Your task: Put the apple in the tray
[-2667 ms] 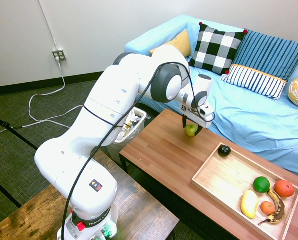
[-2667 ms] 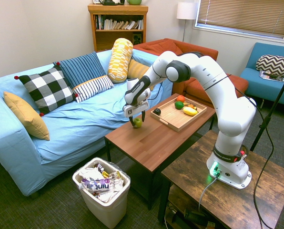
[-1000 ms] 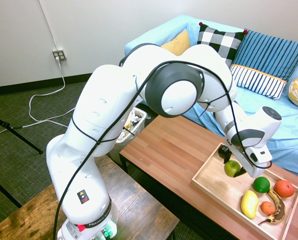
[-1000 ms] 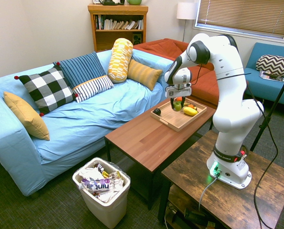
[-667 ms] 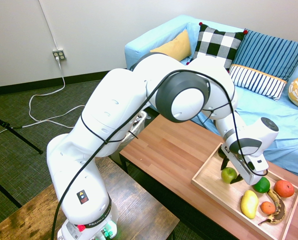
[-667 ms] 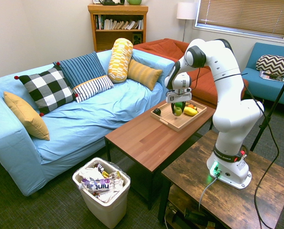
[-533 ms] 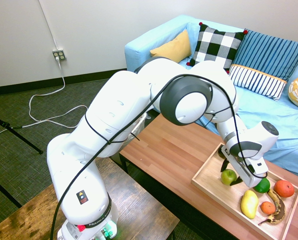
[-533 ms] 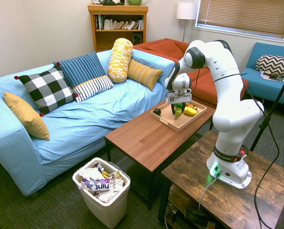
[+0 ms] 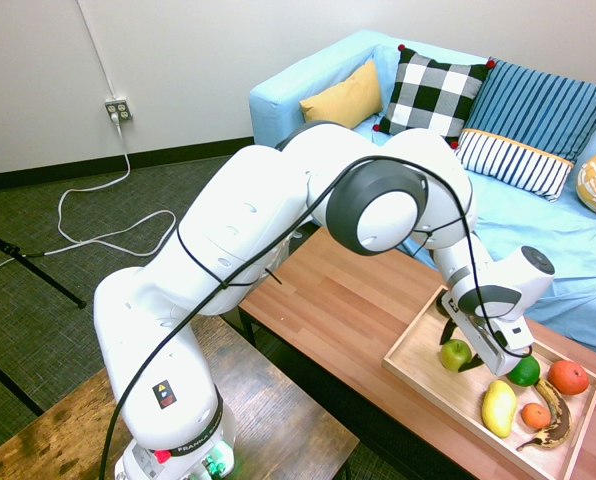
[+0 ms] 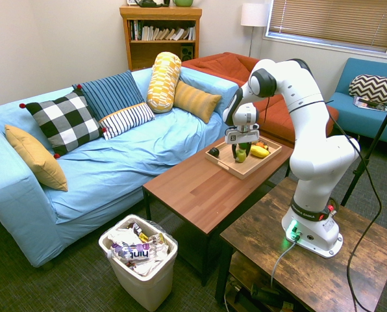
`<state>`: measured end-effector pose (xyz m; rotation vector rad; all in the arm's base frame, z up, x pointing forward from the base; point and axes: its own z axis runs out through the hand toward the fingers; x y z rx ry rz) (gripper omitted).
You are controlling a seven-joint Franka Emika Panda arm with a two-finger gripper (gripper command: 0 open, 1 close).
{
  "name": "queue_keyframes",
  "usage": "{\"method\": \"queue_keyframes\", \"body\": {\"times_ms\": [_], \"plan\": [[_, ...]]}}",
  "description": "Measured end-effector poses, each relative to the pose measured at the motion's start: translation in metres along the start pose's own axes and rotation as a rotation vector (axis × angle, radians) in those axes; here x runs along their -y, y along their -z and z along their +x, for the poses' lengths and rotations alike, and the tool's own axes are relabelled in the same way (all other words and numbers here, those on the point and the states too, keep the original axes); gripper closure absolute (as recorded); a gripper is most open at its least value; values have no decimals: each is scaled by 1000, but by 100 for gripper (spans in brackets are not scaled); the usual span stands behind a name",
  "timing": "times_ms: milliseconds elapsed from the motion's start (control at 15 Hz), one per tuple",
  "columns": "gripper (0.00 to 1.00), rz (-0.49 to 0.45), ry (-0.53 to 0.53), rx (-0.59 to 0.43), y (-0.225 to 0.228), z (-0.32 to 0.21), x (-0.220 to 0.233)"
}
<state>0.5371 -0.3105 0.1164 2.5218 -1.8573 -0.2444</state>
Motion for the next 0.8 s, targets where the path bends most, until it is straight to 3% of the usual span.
{"method": "queue_keyframes", "body": {"times_ms": [467, 800], "plan": [[0, 21, 7, -14, 13, 9, -2], [0, 107, -4, -72, 86, 14, -11]]}}
